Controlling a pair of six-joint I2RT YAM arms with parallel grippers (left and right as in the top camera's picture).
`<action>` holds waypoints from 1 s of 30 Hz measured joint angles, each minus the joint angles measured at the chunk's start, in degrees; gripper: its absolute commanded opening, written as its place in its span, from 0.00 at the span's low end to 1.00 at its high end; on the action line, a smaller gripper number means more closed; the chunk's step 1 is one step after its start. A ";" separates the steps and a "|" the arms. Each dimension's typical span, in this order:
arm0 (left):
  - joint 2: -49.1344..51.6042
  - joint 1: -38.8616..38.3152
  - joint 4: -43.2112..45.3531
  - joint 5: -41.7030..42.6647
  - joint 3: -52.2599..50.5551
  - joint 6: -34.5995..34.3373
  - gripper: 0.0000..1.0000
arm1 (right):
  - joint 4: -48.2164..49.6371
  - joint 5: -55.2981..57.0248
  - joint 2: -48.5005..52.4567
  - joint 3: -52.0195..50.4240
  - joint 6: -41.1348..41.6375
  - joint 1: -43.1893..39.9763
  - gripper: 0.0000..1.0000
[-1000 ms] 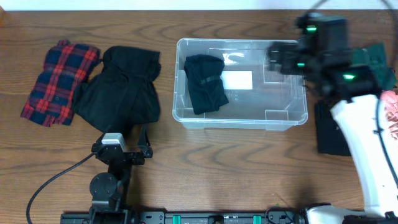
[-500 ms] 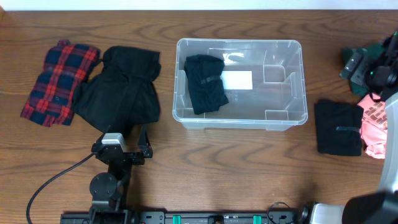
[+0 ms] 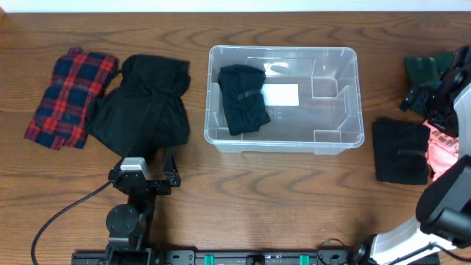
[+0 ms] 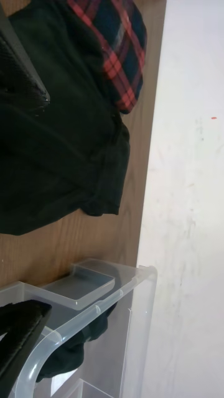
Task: Pack container
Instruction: 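Move the right gripper over the bright green folded cloth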
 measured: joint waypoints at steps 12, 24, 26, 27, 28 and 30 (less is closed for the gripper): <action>0.00 0.00 0.00 0.00 0.00 0.00 0.98 | 1.60 -0.90 2.62 0.00 -0.35 -0.55 0.99; 0.00 0.00 0.00 0.00 -0.02 0.00 0.98 | 2.71 2.01 2.62 0.00 0.11 -0.63 0.99; 0.00 0.00 0.00 0.00 0.00 0.00 0.98 | 2.80 4.11 2.62 0.00 0.87 -1.25 0.99; 0.00 0.00 -0.02 0.00 0.00 0.00 0.98 | 2.86 4.72 2.62 0.00 1.18 -1.75 0.99; 0.00 0.00 -0.02 0.00 -0.02 0.00 0.98 | 2.93 5.29 2.62 0.00 1.53 -2.49 0.99; 0.00 0.00 0.00 0.00 0.00 0.00 0.98 | 3.30 5.20 2.62 0.00 1.97 -4.28 0.99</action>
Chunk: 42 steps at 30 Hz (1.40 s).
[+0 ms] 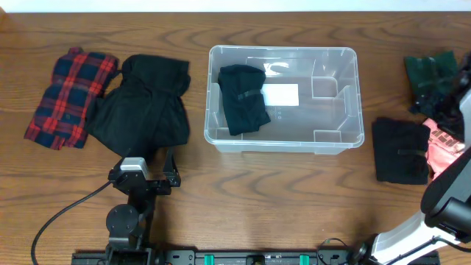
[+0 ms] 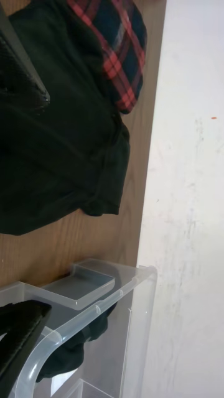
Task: Pack container
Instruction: 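Move the right gripper over the bright green folded cloth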
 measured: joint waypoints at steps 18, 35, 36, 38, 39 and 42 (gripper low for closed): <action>0.00 0.00 0.00 0.00 0.00 0.00 0.98 | 4.31 -8.50 0.00 0.00 0.22 -4.68 0.99; 0.00 0.00 0.00 0.00 -0.02 0.00 0.98 | 20.46 -9.11 0.02 -0.02 -6.54 -4.68 0.99; 0.00 0.00 -0.02 0.00 0.00 0.00 0.98 | 21.99 -9.09 0.04 -0.02 -7.69 -4.68 0.99; 0.00 0.00 0.00 0.00 0.00 0.00 0.98 | 25.11 -8.85 0.04 -0.02 -9.81 -4.74 0.99; 0.00 0.00 0.00 0.00 0.00 0.00 0.98 | 26.47 -8.70 0.04 -0.02 -10.69 -4.85 0.99; 0.00 0.00 0.00 0.00 0.00 0.00 0.98 | 29.14 -8.26 0.04 -0.04 -12.33 -5.31 0.99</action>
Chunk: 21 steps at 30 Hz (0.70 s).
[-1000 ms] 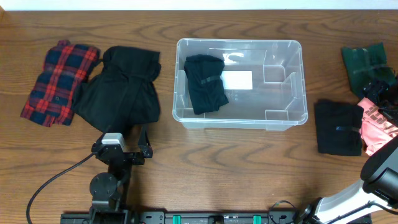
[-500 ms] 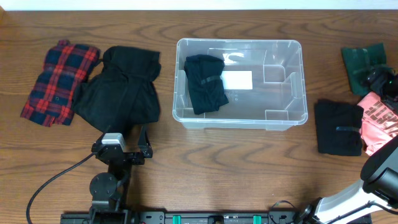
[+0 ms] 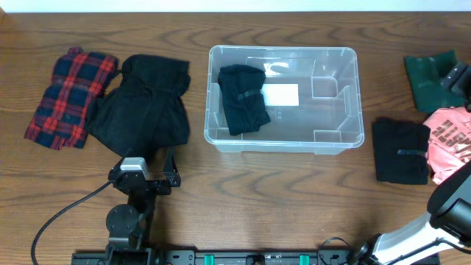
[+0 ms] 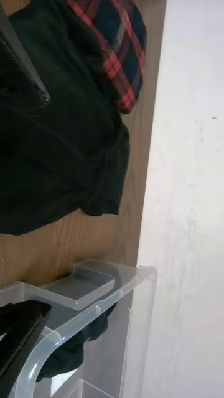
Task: Pack container
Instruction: 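Move the right gripper over the bright green folded cloth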
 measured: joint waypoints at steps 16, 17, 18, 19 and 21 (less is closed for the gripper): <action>0.00 0.00 0.00 0.00 0.00 0.00 0.98 | 9.55 -0.55 8.57 0.02 -6.12 -2.47 0.99; 0.00 0.00 0.00 0.00 0.00 0.00 0.98 | 10.19 -1.31 9.70 0.00 -6.49 -2.73 0.99; 0.00 0.00 -0.02 0.00 0.00 0.00 0.98 | 11.10 -2.23 10.71 0.00 -6.86 -2.93 0.99; 0.00 0.00 0.00 0.00 0.00 0.00 0.98 | 12.00 -3.37 11.74 0.00 -7.43 -3.34 0.99; 0.00 0.00 0.00 0.00 0.00 0.00 0.98 | 13.42 -5.35 13.16 -0.02 -8.22 -3.74 0.99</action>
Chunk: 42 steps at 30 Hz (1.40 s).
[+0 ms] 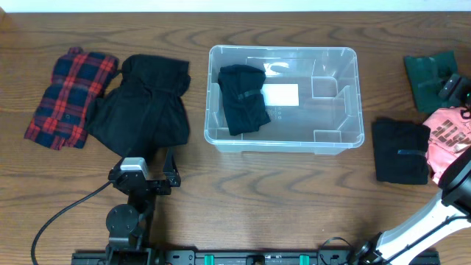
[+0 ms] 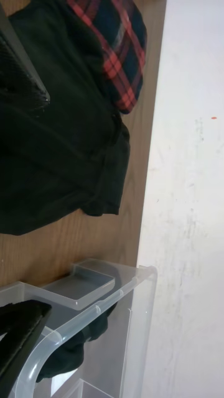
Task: Pack container
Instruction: 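Move the right gripper over the bright green folded cloth, then grasp the bright green cloth with the right gripper and lift it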
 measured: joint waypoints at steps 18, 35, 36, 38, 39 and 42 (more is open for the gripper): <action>0.00 0.00 -0.02 0.00 0.00 0.00 0.98 | 10.43 -9.42 6.88 0.00 -0.37 -1.25 0.99; 0.00 0.00 0.00 0.00 0.00 0.00 0.98 | 6.14 -16.02 8.00 0.61 3.61 -1.73 0.19; 0.00 0.00 -0.02 0.00 0.00 0.00 0.98 | 5.68 -16.02 7.65 0.61 3.54 -1.73 0.15; 0.00 0.00 0.00 0.00 0.00 0.00 0.98 | 4.76 -15.87 6.60 0.50 3.37 -1.73 0.07; 0.00 0.00 0.00 0.00 0.00 0.00 0.98 | 4.33 -15.87 5.73 0.33 3.63 -1.73 0.06; 0.00 0.00 0.00 0.00 0.00 0.00 0.98 | 3.98 -15.82 2.38 -0.02 3.61 -1.73 0.10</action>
